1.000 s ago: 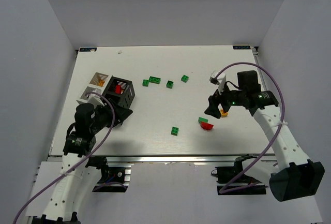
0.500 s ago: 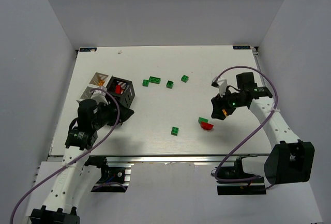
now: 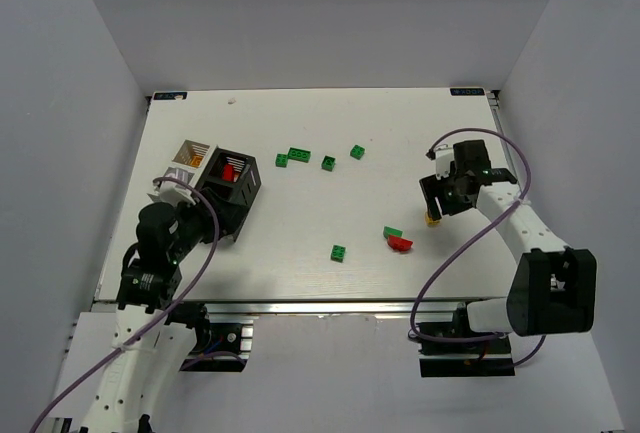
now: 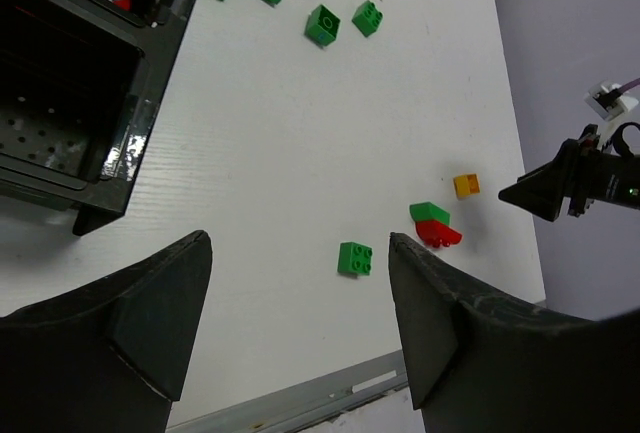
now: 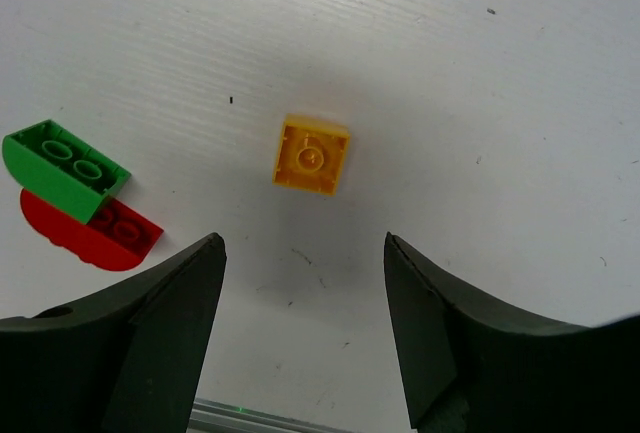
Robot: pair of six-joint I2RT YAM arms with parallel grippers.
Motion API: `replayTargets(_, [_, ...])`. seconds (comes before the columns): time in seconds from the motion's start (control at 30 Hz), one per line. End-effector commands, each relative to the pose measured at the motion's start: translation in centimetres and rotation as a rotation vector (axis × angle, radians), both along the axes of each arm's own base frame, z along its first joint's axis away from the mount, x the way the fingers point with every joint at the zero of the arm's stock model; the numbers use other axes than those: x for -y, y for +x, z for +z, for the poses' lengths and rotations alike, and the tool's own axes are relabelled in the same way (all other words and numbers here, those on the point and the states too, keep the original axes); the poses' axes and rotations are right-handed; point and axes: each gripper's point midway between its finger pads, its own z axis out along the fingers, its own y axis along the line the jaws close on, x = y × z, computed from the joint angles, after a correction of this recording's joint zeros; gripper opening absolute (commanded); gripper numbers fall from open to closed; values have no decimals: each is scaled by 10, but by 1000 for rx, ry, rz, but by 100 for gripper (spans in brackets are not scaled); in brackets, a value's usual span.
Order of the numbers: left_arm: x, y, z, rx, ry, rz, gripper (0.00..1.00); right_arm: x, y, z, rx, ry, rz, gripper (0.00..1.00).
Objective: Sort the legos into containers by color
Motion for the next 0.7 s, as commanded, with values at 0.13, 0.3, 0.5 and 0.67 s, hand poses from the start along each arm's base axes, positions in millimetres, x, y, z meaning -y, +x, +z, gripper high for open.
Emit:
replayTargets(0.13, [-14, 8, 36, 46, 23, 82, 81, -1, 23, -7, 12, 13, -22, 69])
replayTargets(0.3, [-12, 5, 43, 48, -9, 88, 81, -11, 24, -11, 1, 52, 17, 68])
replayTargets(0.5, [-8, 2, 50, 46, -30, 66, 81, -7, 29, -18, 9, 28, 35, 68])
replayTargets(0.67, [21, 12, 48, 43, -188, -46, 89, -7, 45, 11, 115, 64, 85, 68])
